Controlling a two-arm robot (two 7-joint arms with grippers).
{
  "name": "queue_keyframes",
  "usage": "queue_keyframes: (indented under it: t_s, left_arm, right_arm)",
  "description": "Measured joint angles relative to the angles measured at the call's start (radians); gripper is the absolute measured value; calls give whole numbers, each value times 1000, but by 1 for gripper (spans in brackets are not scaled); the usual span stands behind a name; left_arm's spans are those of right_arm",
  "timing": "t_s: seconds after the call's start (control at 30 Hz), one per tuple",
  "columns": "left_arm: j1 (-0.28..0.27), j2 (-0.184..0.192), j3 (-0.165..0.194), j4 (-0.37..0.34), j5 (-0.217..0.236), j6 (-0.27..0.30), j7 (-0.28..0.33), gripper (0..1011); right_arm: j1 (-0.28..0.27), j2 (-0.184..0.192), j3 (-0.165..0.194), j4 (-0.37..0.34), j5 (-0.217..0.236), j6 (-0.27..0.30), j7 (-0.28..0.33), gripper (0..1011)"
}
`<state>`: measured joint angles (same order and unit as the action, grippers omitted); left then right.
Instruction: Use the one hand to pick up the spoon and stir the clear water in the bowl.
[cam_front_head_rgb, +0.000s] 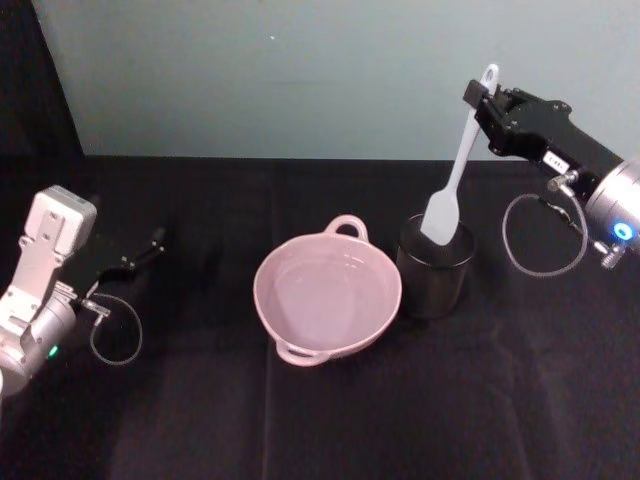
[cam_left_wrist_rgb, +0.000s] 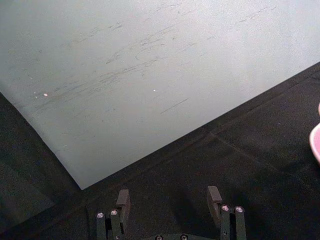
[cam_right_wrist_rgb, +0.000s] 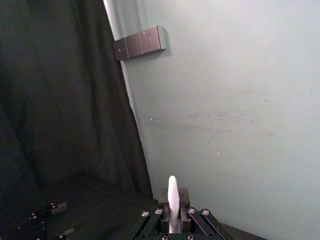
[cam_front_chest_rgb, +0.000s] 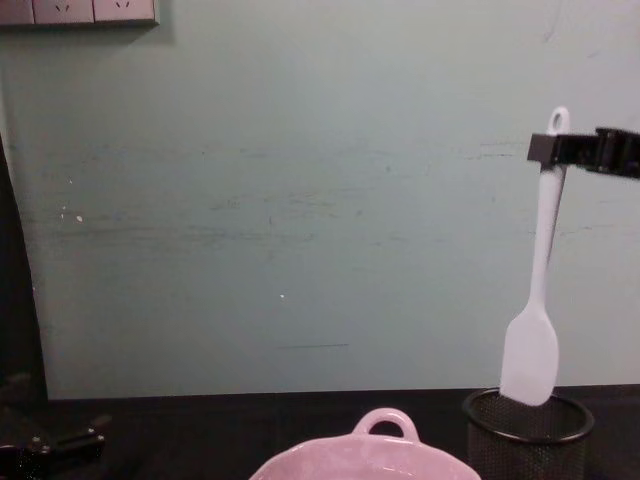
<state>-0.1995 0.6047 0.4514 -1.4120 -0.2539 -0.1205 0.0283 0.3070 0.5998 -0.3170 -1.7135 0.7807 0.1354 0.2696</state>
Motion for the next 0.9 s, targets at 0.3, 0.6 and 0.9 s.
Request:
queue_keyframes:
  t_s: [0.3,0.6,0.9]
  left_arm:
    - [0,0,0,0,0,0,0,1011]
    - [0,0,0,0,0,0,0,1011]
    - [0,0,0,0,0,0,0,1011]
  right_arm:
    - [6,6,11,-28,-31,43,-10,126]
    - [6,6,10,-26,-28,41,-9,126]
    - [5,5,10,-24,-26,38,-9,126]
